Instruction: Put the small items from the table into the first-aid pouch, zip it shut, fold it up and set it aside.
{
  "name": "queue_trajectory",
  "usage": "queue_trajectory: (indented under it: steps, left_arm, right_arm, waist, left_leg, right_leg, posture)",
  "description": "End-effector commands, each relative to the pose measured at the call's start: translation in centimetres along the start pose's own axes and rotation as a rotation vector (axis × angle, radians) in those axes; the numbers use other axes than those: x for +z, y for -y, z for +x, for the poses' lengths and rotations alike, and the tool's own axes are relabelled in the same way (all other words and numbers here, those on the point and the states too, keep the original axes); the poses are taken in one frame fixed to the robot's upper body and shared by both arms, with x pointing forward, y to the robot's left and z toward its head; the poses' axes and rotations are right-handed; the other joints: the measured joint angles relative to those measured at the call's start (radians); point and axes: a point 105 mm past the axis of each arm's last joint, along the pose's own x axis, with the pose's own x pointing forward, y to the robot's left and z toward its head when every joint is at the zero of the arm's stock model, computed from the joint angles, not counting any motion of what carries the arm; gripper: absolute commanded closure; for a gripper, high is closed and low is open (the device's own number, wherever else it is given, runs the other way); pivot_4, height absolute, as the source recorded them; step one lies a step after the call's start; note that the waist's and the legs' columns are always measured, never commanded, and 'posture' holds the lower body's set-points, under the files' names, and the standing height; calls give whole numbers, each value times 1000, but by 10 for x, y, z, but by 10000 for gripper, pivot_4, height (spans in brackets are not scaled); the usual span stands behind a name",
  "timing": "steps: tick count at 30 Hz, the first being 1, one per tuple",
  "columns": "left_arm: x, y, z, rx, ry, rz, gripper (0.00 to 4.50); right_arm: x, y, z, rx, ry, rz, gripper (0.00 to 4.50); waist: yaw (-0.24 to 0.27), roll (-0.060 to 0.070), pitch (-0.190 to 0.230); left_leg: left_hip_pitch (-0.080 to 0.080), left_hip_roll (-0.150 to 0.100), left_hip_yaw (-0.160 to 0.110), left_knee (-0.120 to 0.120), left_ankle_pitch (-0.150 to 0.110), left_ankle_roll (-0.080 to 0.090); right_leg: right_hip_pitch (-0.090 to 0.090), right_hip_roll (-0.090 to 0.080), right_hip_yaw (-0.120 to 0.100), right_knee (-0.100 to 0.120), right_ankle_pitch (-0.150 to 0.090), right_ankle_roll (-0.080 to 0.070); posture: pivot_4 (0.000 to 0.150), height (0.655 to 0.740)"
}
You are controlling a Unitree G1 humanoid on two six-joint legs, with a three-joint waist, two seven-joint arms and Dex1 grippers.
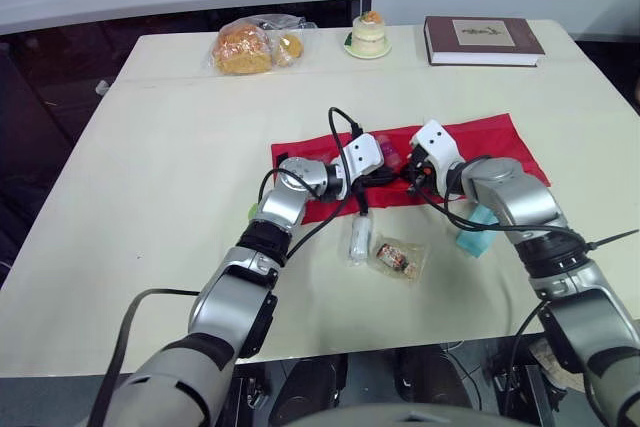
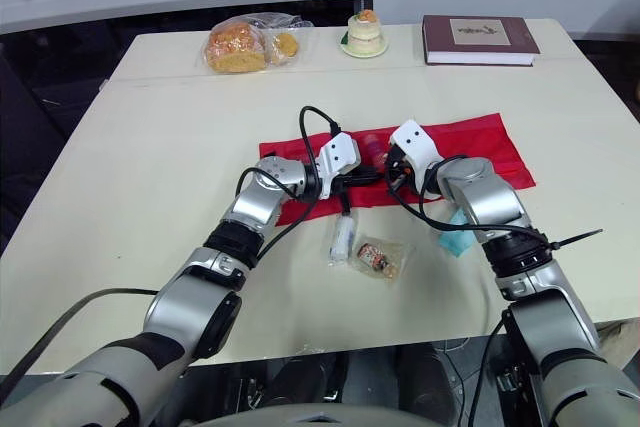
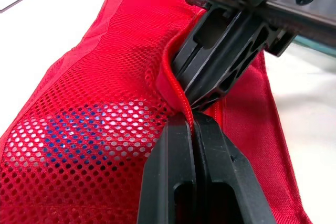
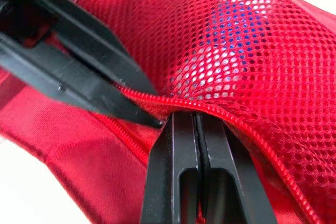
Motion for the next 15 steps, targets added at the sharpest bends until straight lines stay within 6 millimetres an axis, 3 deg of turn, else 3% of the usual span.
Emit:
queue_trajectory:
  steps: [1, 5, 8, 15]
  left_arm:
    - [5, 2, 4, -15, 23, 10, 45000]
    - [5, -12, -2, 41, 20, 3, 45000]
    - [8, -23, -6, 86, 40, -30, 45000]
    - [-1, -39, -22, 144, 7, -32, 45000]
  right_arm:
    - [31, 5, -10, -17, 136, -64, 44709]
    - [23, -6, -30, 98, 180, -106, 44709]
    - [30, -11, -61, 165, 319, -135, 44709]
    - [22, 8, -136, 263, 377, -149, 44709]
  waist:
    - [0, 0, 0]
    - [8, 0, 0]
    - [4, 0, 0]
    - [3, 0, 0]
  left_leg:
    - [0, 0, 0, 0, 0, 0]
    - [0, -1, 0, 0, 0, 0]
    - [0, -1, 0, 0, 0, 0]
    - [1, -1, 0, 0, 0, 0]
  right_leg:
    - [0, 0, 0, 0, 0, 0]
    - [0, 1, -1, 0, 0, 0]
    - [1, 1, -1, -1, 0, 0]
    - [1, 1, 0, 0, 0, 0]
  posture:
    - [1500, 7289]
    - [1500, 7289]
    - [1500, 7289]
    - [1500, 7289]
